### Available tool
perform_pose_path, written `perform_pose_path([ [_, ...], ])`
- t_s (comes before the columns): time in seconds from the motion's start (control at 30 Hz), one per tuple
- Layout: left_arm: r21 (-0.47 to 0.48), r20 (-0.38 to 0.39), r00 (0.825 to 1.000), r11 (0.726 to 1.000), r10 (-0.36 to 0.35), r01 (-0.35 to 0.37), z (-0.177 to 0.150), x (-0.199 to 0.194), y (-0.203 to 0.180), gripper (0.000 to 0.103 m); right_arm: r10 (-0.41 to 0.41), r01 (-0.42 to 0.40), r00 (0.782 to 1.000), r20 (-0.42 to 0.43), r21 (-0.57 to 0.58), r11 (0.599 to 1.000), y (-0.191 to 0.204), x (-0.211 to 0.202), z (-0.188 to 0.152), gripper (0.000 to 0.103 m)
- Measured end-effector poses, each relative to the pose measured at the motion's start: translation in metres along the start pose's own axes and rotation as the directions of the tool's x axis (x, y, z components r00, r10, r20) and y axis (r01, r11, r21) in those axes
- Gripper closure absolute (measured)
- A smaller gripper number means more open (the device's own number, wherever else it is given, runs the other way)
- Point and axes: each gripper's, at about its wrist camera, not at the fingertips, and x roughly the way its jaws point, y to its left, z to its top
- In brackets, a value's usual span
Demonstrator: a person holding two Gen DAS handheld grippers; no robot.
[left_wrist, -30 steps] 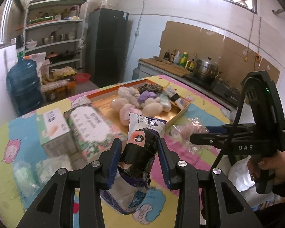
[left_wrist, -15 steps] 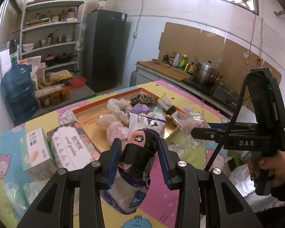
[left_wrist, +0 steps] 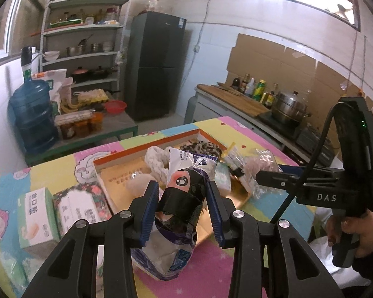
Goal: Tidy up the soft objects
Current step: 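Carry the bottle with the left tool while the right tool carries the bag to the gold box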
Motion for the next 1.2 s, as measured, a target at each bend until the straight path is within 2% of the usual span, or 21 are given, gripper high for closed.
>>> perform_pose_path([
  [0.43, -0.055, -0.028, 0.997, 0.996, 0.065, -0.067, 0.031, 0.054, -0.005, 0.063, 0.04, -0.042, 0.999, -0.027, -0.056, 0.998, -0.032, 0.037, 0.038, 0.051],
  [0.9, -0.133, -0.087, 0.986, 0.98, 0.14, -0.15, 0.042, 0.108, -0.003, 0.063, 0.113, -0.12, 0.992, -0.061, -0.124, 0.985, -0.042, 0.082, 0.073, 0.051],
  [1.2, -0.142, -0.114, 0.98, 0.973, 0.166, -0.181, 0.045, 0.127, -0.001, 0.063, 0.151, -0.16, 0.986, -0.077, -0.127, 0.979, -0.052, 0.104, 0.085, 0.051],
])
